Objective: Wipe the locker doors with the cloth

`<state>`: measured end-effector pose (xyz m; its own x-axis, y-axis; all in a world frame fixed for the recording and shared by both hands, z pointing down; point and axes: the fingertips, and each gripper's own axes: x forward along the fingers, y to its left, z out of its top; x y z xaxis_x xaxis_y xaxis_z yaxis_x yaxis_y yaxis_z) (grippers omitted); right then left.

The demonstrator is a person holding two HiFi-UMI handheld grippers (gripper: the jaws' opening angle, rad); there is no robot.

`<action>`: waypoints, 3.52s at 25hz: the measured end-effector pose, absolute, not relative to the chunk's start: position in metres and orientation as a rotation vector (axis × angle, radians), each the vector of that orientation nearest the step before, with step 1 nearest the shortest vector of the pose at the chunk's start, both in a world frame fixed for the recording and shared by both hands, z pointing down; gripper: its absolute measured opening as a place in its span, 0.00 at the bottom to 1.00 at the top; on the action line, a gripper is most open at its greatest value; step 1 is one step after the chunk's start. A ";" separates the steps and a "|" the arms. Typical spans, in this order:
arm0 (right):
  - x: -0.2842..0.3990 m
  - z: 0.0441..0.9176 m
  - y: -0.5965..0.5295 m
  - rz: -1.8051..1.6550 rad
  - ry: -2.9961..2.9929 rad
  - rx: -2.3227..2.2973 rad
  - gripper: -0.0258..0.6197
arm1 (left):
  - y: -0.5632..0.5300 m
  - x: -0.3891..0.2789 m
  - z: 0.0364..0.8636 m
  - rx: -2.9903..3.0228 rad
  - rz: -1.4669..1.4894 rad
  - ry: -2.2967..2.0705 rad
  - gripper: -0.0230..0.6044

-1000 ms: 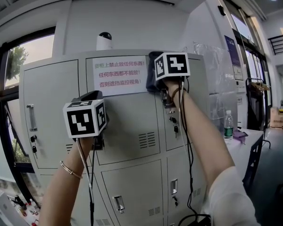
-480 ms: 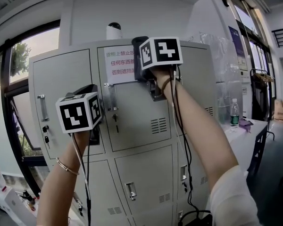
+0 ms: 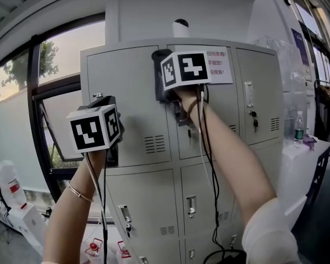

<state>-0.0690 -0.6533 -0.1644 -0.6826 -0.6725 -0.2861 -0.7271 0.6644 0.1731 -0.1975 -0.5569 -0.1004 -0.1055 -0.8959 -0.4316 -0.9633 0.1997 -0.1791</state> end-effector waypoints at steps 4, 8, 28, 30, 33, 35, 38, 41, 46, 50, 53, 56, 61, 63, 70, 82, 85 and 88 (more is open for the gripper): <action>-0.123 -0.146 -0.633 0.372 2.713 -1.100 0.11 | -0.530 -0.246 -0.082 -1.691 0.166 2.096 0.05; -0.172 -0.130 -0.609 0.341 2.737 -1.060 0.11 | -0.503 -0.288 -0.066 -1.655 0.170 2.137 0.05; -0.303 -0.094 -0.582 0.381 2.820 -0.988 0.11 | -0.476 -0.372 -0.028 -1.668 0.212 2.165 0.05; -0.301 -0.094 -0.587 0.396 2.819 -0.997 0.11 | -0.481 -0.370 -0.027 -1.675 0.218 2.162 0.05; -0.295 -0.095 -0.591 0.408 2.823 -0.991 0.11 | -0.488 -0.366 -0.026 -1.686 0.238 2.168 0.05; -0.288 -0.095 -0.593 0.419 2.824 -0.995 0.11 | -0.493 -0.361 -0.025 -1.694 0.247 2.174 0.05; -0.274 -0.096 -0.600 0.435 2.820 -1.019 0.11 | -0.501 -0.351 -0.024 -1.708 0.263 2.176 0.05; -0.255 -0.095 -0.612 0.435 2.816 -1.048 0.11 | -0.510 -0.337 -0.026 -1.725 0.276 2.164 0.05; -0.219 -0.095 -0.628 0.443 2.806 -1.096 0.11 | -0.527 -0.307 -0.030 -1.757 0.283 2.144 0.05; -0.188 -0.095 -0.641 0.458 2.795 -1.146 0.11 | -0.546 -0.283 -0.028 -1.779 0.271 2.162 0.05; -0.162 -0.096 -0.653 0.464 2.785 -1.181 0.11 | -0.558 -0.264 -0.029 -1.805 0.300 2.150 0.05; -0.135 -0.098 -0.665 0.463 2.770 -1.216 0.11 | -0.569 -0.241 -0.033 -1.829 0.315 2.125 0.05; -0.093 -0.099 -0.682 0.443 2.749 -1.244 0.11 | -0.580 -0.204 -0.040 -1.818 0.297 2.112 0.05; -0.079 -0.099 -0.689 0.439 2.744 -1.250 0.11 | -0.588 -0.190 -0.042 -1.826 0.288 2.104 0.05; -0.033 -0.094 -0.710 0.421 2.734 -1.261 0.11 | -0.617 -0.144 -0.040 -1.881 0.285 2.075 0.05; 0.061 -0.091 -0.750 0.388 2.671 -1.395 0.11 | -0.651 -0.066 -0.046 -1.933 0.266 1.996 0.05; 0.090 -0.092 -0.764 0.353 2.640 -1.428 0.11 | -0.657 -0.052 -0.048 -1.938 0.261 1.983 0.05; 0.115 -0.093 -0.775 0.333 2.613 -1.452 0.11 | -0.662 -0.040 -0.050 -1.934 0.257 1.975 0.05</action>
